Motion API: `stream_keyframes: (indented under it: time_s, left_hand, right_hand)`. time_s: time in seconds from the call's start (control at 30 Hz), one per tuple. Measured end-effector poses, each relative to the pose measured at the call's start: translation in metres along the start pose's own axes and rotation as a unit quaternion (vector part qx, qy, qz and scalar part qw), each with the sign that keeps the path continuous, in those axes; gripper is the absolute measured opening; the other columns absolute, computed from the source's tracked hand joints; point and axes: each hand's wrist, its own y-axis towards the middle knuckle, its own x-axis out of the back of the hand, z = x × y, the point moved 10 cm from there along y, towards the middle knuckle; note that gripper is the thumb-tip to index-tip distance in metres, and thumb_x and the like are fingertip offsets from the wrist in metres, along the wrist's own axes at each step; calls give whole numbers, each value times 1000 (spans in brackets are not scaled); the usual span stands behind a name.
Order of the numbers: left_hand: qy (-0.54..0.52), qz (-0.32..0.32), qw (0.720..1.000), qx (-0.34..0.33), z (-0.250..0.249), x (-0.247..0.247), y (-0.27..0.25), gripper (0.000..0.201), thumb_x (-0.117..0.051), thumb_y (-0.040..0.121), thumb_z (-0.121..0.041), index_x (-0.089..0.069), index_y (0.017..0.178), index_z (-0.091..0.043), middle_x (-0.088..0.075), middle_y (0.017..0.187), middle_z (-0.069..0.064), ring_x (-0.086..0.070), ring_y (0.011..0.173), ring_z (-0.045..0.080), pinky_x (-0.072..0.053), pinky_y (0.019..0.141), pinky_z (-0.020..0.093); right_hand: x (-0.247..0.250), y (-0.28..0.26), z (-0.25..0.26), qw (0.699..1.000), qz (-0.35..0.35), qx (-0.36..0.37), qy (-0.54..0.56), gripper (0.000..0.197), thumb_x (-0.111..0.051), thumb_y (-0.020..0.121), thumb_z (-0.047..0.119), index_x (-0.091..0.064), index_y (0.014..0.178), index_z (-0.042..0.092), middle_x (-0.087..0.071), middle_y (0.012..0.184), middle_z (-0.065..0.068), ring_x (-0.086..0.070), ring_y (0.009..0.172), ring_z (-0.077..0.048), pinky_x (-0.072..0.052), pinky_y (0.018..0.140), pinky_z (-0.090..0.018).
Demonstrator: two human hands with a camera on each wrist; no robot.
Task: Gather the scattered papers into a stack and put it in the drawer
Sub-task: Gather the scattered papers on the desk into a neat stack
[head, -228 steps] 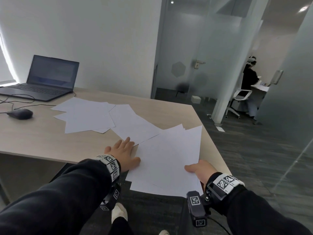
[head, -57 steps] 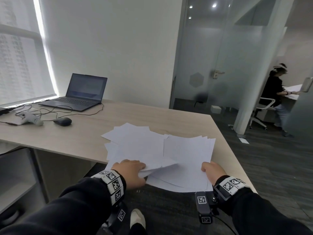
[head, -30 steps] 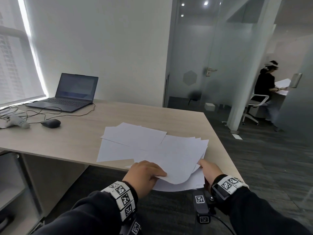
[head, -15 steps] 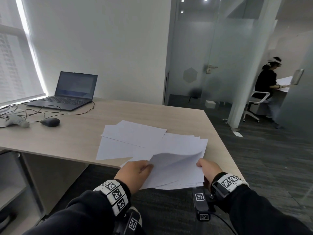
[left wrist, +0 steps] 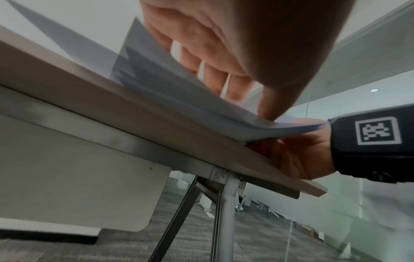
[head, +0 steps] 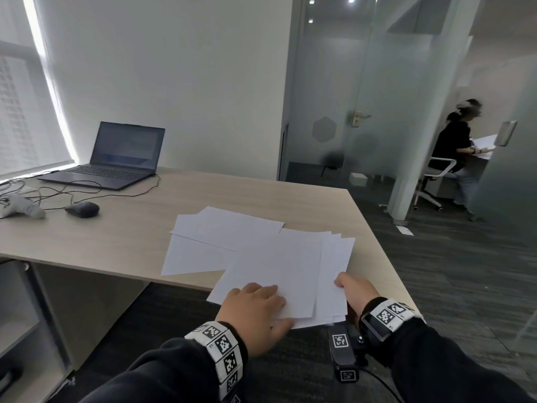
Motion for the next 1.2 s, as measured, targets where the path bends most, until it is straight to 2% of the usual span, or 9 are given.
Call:
stream_keyframes:
  time_s: [0.07,0.17,0.27,0.4,0.53,0.93,1.03,1.1,1.2]
  left_hand:
    - [2,31,999,21,5,-5,-2,64,-27,85,-74,-43,135,-38,-32,156,-9,-28,143,23,-28,110,47]
    - [12,29,999,17,12,1,-3,73,-26,79,-82,-41,134,-37,-38,149,-11,-33,136,20,-31,106,45]
    - [14,66,998,11,25,-1,-6,79,-39,72,-85,-39,137,-40,-36,149,-18,-32,135,18,-32,106,43]
    - [8,102,995,-11,39,0,-10,67,-58,83,-49,-33,145,-42,-30,155,-19,-27,140,18,-30,113,42]
    - [-32,123,991,-35,49,4,-13,64,-43,87,-16,-36,145,-42,-32,155,-20,-29,140,15,-26,116,36]
    - [-149,36,988,-30,41,15,-7,50,-36,94,-21,-51,132,-50,-42,145,-31,-32,136,-4,-20,108,29]
    - [-153,30,987,-32,37,11,0,51,-34,95,-21,-47,133,-52,-40,146,-30,-29,137,-2,-18,109,31]
    - [-146,45,987,-46,29,3,4,52,-34,94,-22,-46,134,-53,-38,148,-29,-28,139,0,-17,110,32]
    - [-140,59,986,-63,19,-5,8,47,-36,96,-30,-44,136,-53,-36,150,-29,-26,141,1,-14,112,33]
  right_hand:
    - [1,0,-2,1000,-5,-8,2,14,-54,72,24,-49,69,11,-47,74,-14,-47,70,-24,-37,68,-36]
    - [0,3,-4,1000,0,-11,-5,16,-51,64,27,-48,68,12,-45,77,-14,-46,75,-25,-36,70,-37]
    - [1,3,-4,1000,-2,-18,-5,13,-52,77,19,-47,69,10,-45,71,-12,-46,75,-26,-34,70,-37]
    - [1,2,-4,1000,-2,-18,-14,10,-50,81,16,-46,73,11,-41,73,-12,-41,74,-25,-32,68,-36]
    - [1,-3,0,1000,-7,-16,-12,16,-49,83,12,-41,69,13,-37,69,-9,-37,73,-24,-28,70,-36]
    - [0,11,-8,999,11,-39,1,24,-52,54,26,-45,75,15,-42,79,-13,-41,74,-26,-32,71,-38]
    - [-5,-1,-2,998,6,-47,41,31,-56,61,35,-51,77,10,-53,74,-13,-52,73,-28,-40,73,-38]
    - [-11,-7,1,996,22,-46,71,39,-62,76,41,-66,85,3,-74,86,-11,-69,86,-32,-51,88,-41]
    - [-17,-11,9,998,48,-15,42,15,-62,90,17,-68,91,3,-73,92,-17,-69,89,-34,-53,89,-43]
